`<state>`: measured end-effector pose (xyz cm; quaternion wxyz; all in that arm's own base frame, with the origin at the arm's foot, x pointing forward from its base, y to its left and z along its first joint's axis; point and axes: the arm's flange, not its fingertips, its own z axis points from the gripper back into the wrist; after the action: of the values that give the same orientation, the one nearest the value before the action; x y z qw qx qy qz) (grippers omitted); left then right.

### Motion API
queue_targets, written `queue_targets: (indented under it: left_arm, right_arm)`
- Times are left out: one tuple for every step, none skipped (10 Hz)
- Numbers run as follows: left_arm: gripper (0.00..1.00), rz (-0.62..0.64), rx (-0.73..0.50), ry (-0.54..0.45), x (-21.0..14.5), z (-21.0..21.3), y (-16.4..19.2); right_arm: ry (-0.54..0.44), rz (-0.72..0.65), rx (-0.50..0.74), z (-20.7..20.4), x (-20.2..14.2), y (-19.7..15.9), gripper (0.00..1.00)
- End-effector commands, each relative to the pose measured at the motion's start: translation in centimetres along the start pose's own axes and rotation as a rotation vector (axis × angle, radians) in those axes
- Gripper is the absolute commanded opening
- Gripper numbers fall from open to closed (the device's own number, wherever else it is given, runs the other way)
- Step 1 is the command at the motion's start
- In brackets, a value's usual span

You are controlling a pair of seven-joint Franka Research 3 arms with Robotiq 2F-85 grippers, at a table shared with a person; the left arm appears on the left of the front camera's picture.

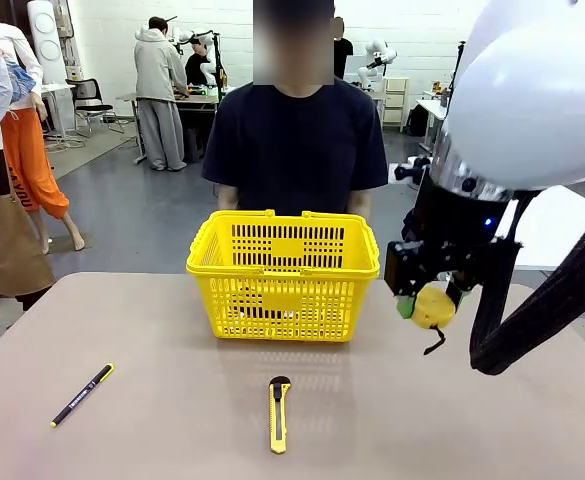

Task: Place the items the person wants into the basket.
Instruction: Pick up the item the person points to and place it in the Market Basket.

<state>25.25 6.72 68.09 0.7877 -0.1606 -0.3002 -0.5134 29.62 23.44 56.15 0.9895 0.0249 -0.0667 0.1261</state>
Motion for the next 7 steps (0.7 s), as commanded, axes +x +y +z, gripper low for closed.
queue_targets:
  left_arm:
    - [1.00, -0.005, -0.004, -0.007, 0.01, 0.02, -0.06]
    - [1.00, -0.005, -0.004, -0.007, 0.01, 0.02, -0.06]
    - [1.00, -0.005, -0.004, -0.007, 0.01, 0.02, -0.06]
    - [1.00, -0.005, -0.004, -0.007, 0.01, 0.02, -0.06]
    - [1.00, -0.005, -0.004, -0.007, 0.01, 0.02, -0.06]
    - [1.00, -0.005, -0.004, -0.007, 0.01, 0.02, -0.06]
    - [1.00, -0.005, -0.004, -0.007, 0.01, 0.02, -0.06]
  right_arm:
    - [-0.001, -0.054, 0.002, -0.35, 0.13, 0.62, 0.00]
    - [-0.004, -0.065, 0.010, -0.50, -0.10, 0.66, 0.00]
    - [-0.008, -0.012, -0.002, 0.32, -0.02, 0.19, 0.00]
    - [-0.008, -0.012, -0.002, 0.32, -0.02, 0.19, 0.00]
    - [-0.008, -0.012, -0.002, 0.32, -0.02, 0.19, 0.00]
    - [-0.008, -0.012, -0.002, 0.32, -0.02, 0.19, 0.00]
    - [-0.008, -0.012, -0.002, 0.32, -0.02, 0.19, 0.00]
